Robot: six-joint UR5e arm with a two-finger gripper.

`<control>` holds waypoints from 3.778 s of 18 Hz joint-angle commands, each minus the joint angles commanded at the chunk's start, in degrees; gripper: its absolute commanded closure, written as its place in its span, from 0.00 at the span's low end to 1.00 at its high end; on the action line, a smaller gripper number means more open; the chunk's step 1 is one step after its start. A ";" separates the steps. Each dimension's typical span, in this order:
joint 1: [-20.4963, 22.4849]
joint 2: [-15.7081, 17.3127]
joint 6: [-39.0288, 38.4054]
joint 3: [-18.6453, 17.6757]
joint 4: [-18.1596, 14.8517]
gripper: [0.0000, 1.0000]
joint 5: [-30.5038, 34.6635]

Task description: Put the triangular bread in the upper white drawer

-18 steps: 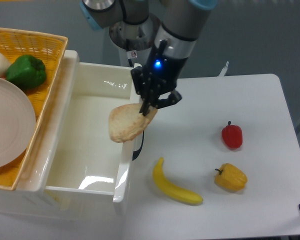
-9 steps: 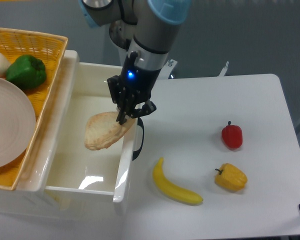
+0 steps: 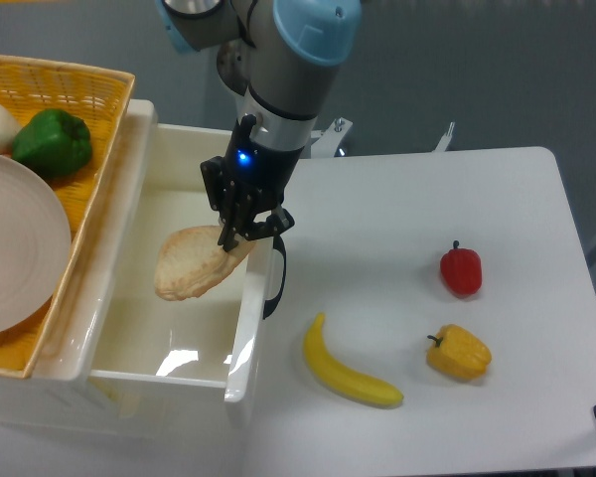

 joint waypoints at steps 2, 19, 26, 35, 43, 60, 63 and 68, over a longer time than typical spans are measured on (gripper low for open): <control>-0.44 0.09 0.09 -0.35 0.09 1.00 0.44; -0.62 -0.26 0.18 -0.44 1.32 0.20 0.35; 2.10 0.26 0.08 -0.44 2.11 0.00 0.79; 9.83 0.79 5.26 -0.44 2.11 0.00 7.37; 15.28 0.62 12.56 -0.18 1.93 0.00 16.52; 23.90 -8.26 30.23 -0.27 1.85 0.00 21.27; 24.34 -10.36 30.15 -0.27 2.28 0.00 21.44; 24.69 -13.09 30.32 -0.18 5.80 0.00 21.89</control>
